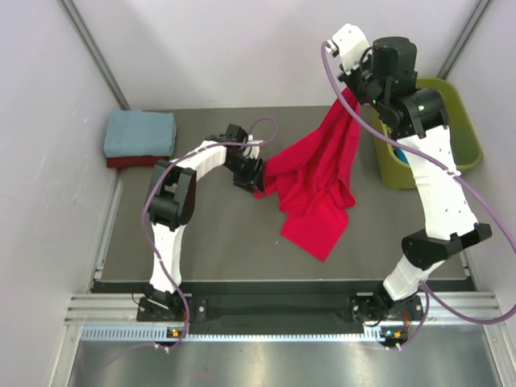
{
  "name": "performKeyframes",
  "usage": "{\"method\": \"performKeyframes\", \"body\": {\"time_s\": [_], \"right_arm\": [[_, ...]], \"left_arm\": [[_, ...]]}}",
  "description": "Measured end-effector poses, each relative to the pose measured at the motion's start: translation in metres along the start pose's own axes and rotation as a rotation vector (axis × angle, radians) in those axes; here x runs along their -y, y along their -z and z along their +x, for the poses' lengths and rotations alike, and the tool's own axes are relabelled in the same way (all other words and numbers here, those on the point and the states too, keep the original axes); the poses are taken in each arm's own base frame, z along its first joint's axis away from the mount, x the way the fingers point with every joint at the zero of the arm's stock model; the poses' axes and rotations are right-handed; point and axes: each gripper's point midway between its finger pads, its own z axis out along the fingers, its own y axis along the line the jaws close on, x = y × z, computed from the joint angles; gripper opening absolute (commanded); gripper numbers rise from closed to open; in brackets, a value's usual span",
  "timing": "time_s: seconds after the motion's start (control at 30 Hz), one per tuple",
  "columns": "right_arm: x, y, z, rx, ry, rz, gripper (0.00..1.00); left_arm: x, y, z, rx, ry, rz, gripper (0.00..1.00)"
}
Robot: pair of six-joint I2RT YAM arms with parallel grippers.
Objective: Fold and stack the t-shirts
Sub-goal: Flatten the tshirt out
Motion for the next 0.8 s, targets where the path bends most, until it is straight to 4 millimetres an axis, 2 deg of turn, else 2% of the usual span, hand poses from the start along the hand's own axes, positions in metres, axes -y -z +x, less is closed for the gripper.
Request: {"method": "performKeyframes", "body": {"time_s": [0.23, 0.57, 0.8], "right_arm": [[-0.001, -0.003, 0.001, -0.002, -0.01, -0.006, 0.0], [-0.01, -0.017, 0.007, -0.026, -0.013, -0.029, 0.0], [-0.01, -0.019, 0.008, -0.03, -0.014, -0.029, 0.0]], "left_arm": [[0.001, 0.0, 0.004, -0.005, 0.011, 0.012, 0.57], [0.005, 0.005, 0.027, -0.032, 0.072, 0.011, 0.57], [0.006, 0.003, 0.025, -0.031, 0.094, 0.018, 0.53]]}}
